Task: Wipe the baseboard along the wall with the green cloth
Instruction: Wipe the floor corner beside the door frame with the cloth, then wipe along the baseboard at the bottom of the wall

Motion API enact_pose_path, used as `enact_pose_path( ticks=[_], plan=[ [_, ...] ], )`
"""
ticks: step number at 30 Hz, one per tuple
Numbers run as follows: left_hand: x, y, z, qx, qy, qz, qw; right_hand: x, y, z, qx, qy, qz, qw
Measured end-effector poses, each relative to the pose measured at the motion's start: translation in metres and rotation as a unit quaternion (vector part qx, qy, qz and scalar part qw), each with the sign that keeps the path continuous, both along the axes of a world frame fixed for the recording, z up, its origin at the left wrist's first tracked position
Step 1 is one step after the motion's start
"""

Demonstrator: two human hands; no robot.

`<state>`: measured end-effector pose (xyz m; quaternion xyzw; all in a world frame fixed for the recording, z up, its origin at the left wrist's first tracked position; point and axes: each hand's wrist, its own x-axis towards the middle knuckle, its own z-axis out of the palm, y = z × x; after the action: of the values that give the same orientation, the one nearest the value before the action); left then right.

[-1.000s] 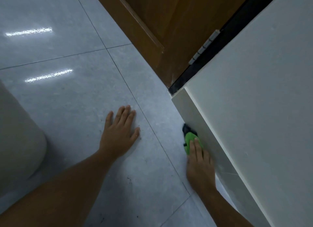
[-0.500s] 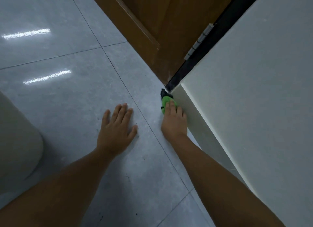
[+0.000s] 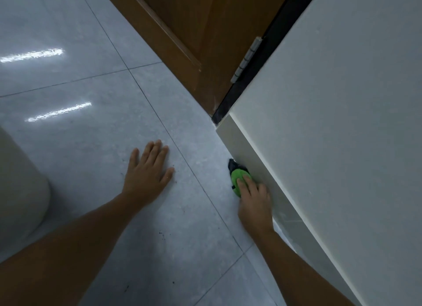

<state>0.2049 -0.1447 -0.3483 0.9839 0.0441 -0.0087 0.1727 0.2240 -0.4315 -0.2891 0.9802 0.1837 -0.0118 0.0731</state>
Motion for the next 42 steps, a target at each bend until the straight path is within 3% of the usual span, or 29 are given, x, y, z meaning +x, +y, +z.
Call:
enact_pose_path(
  ticks=[4, 8, 10, 13, 19, 23, 26, 30, 32, 37, 42],
  plan=[
    [0.003, -0.007, 0.017, 0.024, 0.067, -0.002, 0.997, 0.026, 0.045, 0.036, -0.010, -0.111, 0.110, 0.988],
    [-0.026, -0.038, 0.033, 0.050, 0.084, -0.046, 0.994, 0.042, 0.068, 0.048, -0.188, 0.013, 0.122, 0.975],
    [-0.039, -0.057, 0.037, 0.064, 0.111, -0.075, 0.989, 0.037, 0.051, 0.047, -0.243, 0.025, 0.099, 0.965],
    [-0.052, -0.074, 0.038, 0.075, 0.161, -0.096, 0.979, -0.002, 0.001, 0.034, -0.248, 0.046, 0.080, 0.964],
    [-0.064, -0.085, 0.028, 0.070, 0.146, -0.081, 0.984, -0.061, -0.092, 0.026, -0.260, 0.079, 0.074, 0.959],
    [-0.074, -0.090, 0.007, 0.048, 0.059, -0.063, 0.995, -0.013, -0.043, 0.026, -0.240, 0.015, 0.121, 0.963],
    [-0.075, -0.092, -0.001, 0.048, 0.043, -0.055, 0.996, 0.025, 0.020, 0.028, -0.186, -0.048, 0.124, 0.974],
    [-0.076, -0.091, -0.001, 0.042, 0.028, -0.050, 0.998, 0.046, 0.063, 0.026, -0.225, -0.048, 0.078, 0.970],
    [-0.076, -0.089, -0.001, 0.039, 0.025, -0.051, 0.998, 0.040, 0.040, 0.020, -0.257, -0.052, 0.085, 0.961],
    [-0.077, -0.086, 0.001, 0.020, 0.017, -0.062, 0.998, -0.057, -0.095, 0.000, -0.213, -0.055, 0.070, 0.973],
    [-0.077, -0.086, 0.002, 0.014, -0.001, -0.050, 0.999, -0.135, -0.174, 0.008, -0.207, 0.037, 0.004, 0.978]
  ],
)
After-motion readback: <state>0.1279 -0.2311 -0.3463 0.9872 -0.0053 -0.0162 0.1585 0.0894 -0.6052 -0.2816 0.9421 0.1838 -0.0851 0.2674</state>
